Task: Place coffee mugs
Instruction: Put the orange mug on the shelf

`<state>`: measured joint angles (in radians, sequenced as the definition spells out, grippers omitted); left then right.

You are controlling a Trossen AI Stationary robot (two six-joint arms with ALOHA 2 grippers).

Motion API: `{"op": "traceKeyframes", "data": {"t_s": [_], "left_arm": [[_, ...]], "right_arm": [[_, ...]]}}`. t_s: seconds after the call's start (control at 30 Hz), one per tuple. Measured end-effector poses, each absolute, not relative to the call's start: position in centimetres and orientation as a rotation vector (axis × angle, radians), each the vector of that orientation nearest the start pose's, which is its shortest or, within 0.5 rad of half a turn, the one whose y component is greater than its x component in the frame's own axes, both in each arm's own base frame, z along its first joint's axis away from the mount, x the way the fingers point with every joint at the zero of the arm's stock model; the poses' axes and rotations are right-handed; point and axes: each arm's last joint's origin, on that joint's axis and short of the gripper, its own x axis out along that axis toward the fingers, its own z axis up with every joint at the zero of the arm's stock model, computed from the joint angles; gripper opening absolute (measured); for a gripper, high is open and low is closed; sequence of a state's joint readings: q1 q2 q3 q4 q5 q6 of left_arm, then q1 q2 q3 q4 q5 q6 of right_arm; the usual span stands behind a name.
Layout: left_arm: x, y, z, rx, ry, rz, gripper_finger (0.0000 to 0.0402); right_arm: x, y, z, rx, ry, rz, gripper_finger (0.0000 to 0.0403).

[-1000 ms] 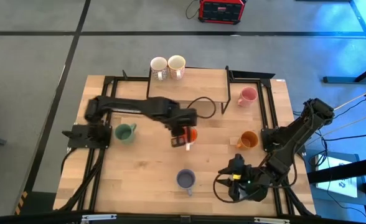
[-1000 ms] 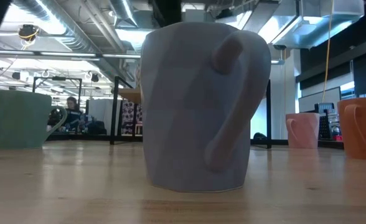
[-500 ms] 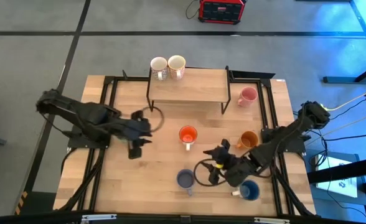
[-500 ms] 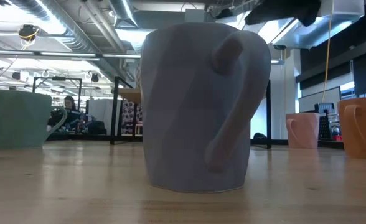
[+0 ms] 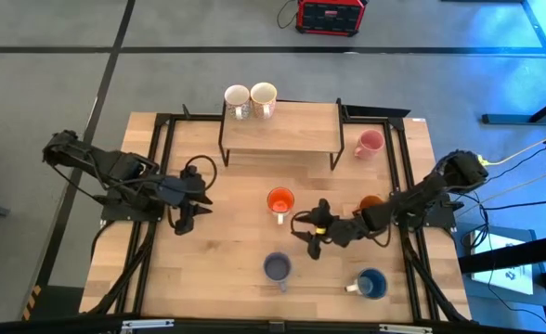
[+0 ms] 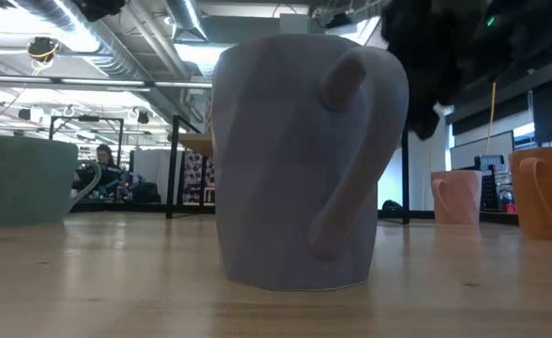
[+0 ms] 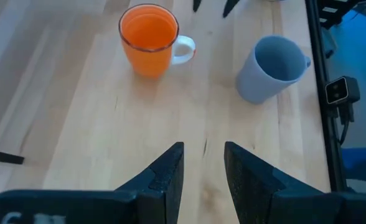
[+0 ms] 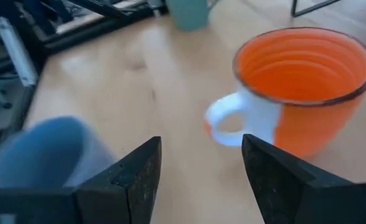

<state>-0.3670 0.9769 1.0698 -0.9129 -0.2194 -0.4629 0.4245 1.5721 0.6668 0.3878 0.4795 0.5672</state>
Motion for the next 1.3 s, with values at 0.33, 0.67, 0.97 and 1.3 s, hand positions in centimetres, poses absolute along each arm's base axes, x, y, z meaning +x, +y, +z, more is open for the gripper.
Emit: {"op": "traceKeyframes", "data": {"t_s": [0.33, 0.67, 0.97, 1.3], "left_arm": [[17.1, -5.8, 33.3, -0.193, 0.784, 0.09, 0.011], [17.2, -5.7, 33.3, -0.207, 0.778, 0.111, 0.011], [17.2, -5.7, 33.3, -0.207, 0.777, 0.112, 0.011], [17.2, -5.7, 33.3, -0.208, 0.777, 0.112, 0.011]], "right_arm": [[29.6, 9.9, 14.2, 0.2, 0.452, -0.088, 0.0211], [30.5, 10.0, 12.1, 0.162, 0.42, -0.097, 0.0211], [31.2, 10.0, 10.6, 0.159, 0.358, -0.114, 0.0211], [31.9, 8.6, 10.5, 0.139, 0.332, -0.096, 0.0211]]}}
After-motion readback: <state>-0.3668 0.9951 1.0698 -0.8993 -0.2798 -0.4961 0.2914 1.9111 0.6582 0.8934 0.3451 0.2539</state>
